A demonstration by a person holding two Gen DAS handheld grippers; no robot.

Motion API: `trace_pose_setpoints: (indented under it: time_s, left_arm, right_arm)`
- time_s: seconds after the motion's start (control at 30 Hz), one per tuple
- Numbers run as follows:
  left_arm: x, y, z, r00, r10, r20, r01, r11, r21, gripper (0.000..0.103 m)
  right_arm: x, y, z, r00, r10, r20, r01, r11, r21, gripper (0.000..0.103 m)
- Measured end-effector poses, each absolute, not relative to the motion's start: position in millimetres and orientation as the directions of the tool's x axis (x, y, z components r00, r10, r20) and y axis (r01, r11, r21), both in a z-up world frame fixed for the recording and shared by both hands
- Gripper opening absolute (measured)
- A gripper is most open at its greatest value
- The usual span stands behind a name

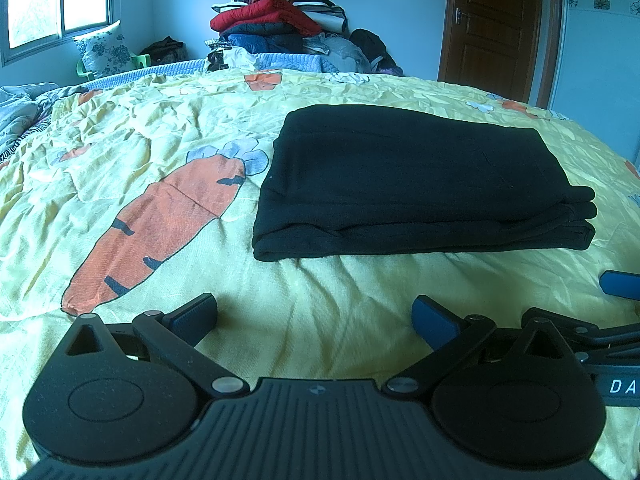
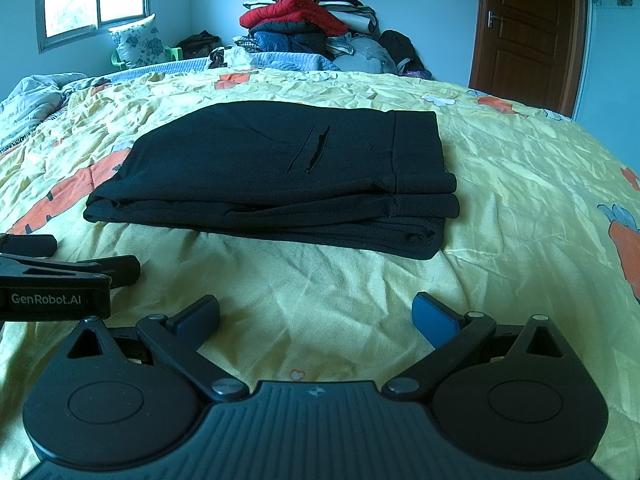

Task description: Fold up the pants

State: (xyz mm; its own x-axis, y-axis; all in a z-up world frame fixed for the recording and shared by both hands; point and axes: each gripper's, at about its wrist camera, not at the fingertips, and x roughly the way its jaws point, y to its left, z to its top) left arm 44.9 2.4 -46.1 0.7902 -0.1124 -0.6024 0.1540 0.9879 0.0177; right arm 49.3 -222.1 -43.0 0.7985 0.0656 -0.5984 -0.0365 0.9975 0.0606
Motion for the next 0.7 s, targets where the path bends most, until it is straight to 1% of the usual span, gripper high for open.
trace_pose_setpoints:
  time_s: [0.7]
  left_arm:
    - [45.7, 2.5, -46.0, 0.79, -0.113, -0.602, 0.154, 0.988, 0.017, 0.103]
  right_arm:
    - [50.6, -222.1, -43.3, 0.798, 0.064, -0.6, -0.038, 0.998, 0.056, 0.103]
